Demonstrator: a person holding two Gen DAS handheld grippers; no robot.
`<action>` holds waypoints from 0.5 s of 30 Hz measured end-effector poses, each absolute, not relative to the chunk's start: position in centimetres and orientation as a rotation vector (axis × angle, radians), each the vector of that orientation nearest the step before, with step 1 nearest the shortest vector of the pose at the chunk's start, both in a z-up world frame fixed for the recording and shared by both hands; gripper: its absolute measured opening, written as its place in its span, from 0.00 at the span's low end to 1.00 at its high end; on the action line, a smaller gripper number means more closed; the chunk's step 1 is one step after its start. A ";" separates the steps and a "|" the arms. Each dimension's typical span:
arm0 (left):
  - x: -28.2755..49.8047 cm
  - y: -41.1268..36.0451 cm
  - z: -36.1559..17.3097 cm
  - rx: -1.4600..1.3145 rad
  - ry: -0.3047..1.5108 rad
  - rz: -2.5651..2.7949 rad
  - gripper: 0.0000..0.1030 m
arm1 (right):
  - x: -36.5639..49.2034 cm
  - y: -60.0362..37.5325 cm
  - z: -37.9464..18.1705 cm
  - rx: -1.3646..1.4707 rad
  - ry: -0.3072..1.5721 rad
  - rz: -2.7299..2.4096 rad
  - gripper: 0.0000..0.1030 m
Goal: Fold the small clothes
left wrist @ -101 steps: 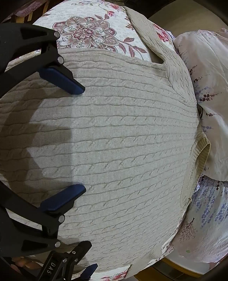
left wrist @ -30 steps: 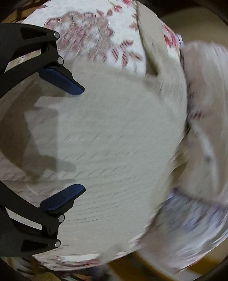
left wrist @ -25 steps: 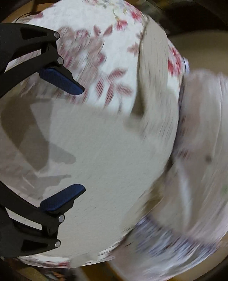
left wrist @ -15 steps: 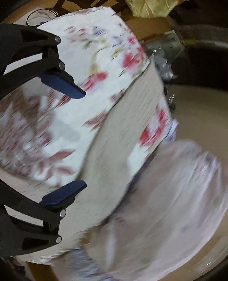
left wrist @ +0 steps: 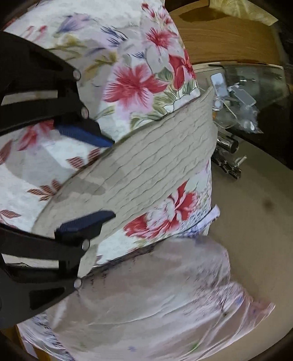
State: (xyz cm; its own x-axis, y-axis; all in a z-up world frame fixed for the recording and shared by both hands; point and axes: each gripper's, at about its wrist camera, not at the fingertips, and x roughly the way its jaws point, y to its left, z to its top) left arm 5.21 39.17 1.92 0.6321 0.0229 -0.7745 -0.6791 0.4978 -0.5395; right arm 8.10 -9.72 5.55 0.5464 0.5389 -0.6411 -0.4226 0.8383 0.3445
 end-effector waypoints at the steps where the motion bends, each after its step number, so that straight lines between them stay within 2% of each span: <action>1: 5.4 39.5 1.7 -0.972 0.793 0.486 0.41 | 8.1 -10.0 5.2 0.152 0.832 0.552 0.62; 3: 5.3 40.4 1.3 -1.002 0.781 0.498 0.30 | 7.8 -11.9 4.7 0.164 0.864 0.483 0.62; 8: 5.4 42.7 0.4 -1.089 0.755 0.532 0.11 | 8.6 -15.5 4.1 0.244 0.897 0.357 0.62; 12: 6.2 42.9 1.5 -1.061 0.718 0.537 0.07 | 7.8 -16.4 3.8 0.224 0.901 0.341 0.62; 15: 8.4 39.6 6.8 -0.833 0.652 0.469 0.06 | 7.6 -17.3 4.2 0.209 0.889 0.337 0.62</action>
State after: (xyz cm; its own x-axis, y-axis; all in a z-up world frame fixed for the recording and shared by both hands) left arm 8.40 39.58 6.76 0.7118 0.1280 -0.6906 -0.6135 0.5921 -0.5226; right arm 7.65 -17.31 4.18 0.5825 0.3724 -0.7225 -0.2008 0.9272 0.3161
